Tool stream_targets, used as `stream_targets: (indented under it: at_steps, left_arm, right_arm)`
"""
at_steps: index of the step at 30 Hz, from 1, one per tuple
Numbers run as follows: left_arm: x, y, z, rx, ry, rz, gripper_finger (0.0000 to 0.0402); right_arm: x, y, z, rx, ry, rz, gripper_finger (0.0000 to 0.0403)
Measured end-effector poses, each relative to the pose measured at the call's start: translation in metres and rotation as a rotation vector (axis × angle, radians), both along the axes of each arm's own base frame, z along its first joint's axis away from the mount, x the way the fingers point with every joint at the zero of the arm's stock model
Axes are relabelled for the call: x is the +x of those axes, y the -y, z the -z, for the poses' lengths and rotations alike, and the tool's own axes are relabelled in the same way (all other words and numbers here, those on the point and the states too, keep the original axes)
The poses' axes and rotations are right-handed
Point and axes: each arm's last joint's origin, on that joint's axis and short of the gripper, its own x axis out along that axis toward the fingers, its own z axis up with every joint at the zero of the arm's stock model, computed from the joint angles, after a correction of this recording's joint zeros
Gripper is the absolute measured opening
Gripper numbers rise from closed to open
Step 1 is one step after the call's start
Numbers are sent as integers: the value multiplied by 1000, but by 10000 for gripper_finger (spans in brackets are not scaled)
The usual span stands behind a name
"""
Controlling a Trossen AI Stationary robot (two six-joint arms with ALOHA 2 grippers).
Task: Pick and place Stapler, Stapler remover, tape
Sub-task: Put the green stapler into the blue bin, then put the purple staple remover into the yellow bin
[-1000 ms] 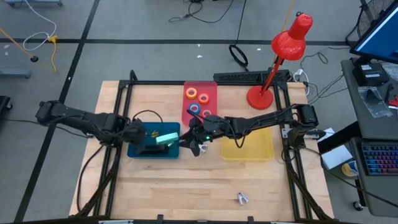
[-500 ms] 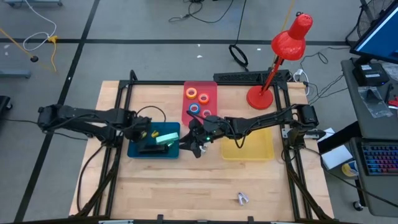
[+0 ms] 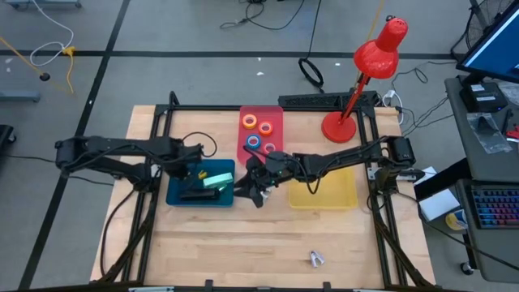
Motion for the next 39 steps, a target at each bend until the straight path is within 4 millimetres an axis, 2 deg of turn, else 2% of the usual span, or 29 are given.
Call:
stream_targets:
  at_steps: [11,23,27,32,39]
  left_arm:
    - [13,-7,15,-25,-32,-27,71]
    - [13,-7,15,-24,-31,-25,184]
    - [16,-8,4,-30,20,-28,202]
    - [22,-5,-24,8,156,-15,199]
    - [20,10,-62,78,418,84,187]
  right_arm:
    - [0,-1,0,-4,1,-4,171]
    - [0,-2,0,-4,2,-6,171]
    - [0,-3,0,-3,1,-9,171]
    - [-2,-3,3,27,-44,-88,171]
    - [-16,-7,26,120,-336,-257,171]
